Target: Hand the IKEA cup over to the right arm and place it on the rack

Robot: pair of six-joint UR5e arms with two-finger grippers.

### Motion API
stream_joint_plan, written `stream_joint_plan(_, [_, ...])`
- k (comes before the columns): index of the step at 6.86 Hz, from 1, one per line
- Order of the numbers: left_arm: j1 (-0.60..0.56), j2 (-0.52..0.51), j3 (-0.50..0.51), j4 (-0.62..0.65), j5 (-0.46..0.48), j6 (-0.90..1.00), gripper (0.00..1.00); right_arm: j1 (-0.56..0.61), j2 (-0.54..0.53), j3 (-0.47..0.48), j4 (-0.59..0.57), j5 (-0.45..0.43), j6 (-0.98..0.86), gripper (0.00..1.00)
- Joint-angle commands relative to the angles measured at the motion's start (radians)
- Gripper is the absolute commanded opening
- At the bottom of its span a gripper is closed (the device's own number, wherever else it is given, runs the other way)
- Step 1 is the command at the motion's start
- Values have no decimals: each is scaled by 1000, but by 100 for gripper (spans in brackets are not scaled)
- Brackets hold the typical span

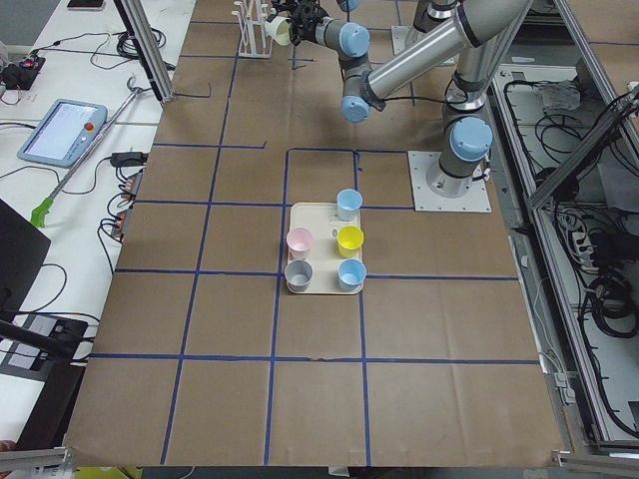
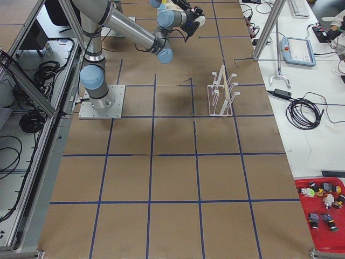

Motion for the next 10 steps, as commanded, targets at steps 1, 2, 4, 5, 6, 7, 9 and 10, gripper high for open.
stream_joint_plan(1, [0, 2, 4, 0, 2, 0, 58, -1, -1, 0, 0, -2, 0, 53])
stream_joint_plan(2, [0, 1, 4, 1, 2, 0, 68, -1, -1, 0, 0, -2, 0, 53])
stream_joint_plan(4, [4, 31, -2, 1, -3, 2, 85, 1, -1, 0, 0, 0, 0, 51])
stream_joint_plan(5, [14, 56, -11, -2, -6, 2, 91, -1, 0, 0, 1, 0, 0, 51])
stream_joint_plan(6, [18, 82, -39, -5, -3, 2, 94, -10, 2, -3, 0, 1, -1, 51])
stream_joint_plan(7, [40, 122, -75, -8, -4, 2, 95, -21, 17, -25, 1, 15, -8, 51])
stream_joint_plan(9, [96, 201, -137, -57, -11, 5, 96, -123, 25, -63, 5, 37, -112, 50])
stream_joint_plan(10, [118, 256, -145, -159, -9, 13, 96, -160, 22, -65, 3, 37, -261, 50])
